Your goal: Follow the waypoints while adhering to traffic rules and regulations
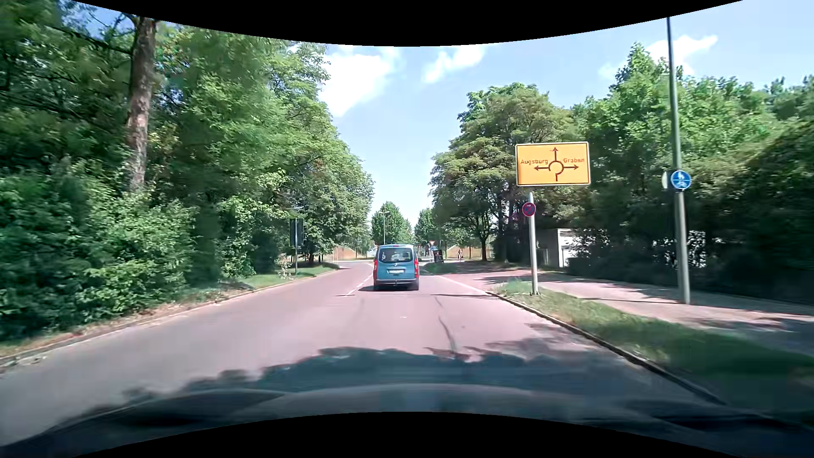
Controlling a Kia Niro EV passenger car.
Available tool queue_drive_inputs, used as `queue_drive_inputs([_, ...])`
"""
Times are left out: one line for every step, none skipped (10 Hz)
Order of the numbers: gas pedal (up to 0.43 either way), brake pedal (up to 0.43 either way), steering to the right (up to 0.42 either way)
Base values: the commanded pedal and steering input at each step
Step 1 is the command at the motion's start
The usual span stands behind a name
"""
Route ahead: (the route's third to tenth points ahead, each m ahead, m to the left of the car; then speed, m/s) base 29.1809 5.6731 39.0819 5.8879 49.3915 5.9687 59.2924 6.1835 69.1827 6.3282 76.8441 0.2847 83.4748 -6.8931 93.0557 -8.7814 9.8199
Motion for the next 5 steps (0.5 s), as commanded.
queue_drive_inputs([0.11,0.0,-0.014])
queue_drive_inputs([0.11,0.0,-0.014])
queue_drive_inputs([0.11,0.0,-0.014])
queue_drive_inputs([0.11,0.0,-0.015])
queue_drive_inputs([0.11,0.0,-0.015])
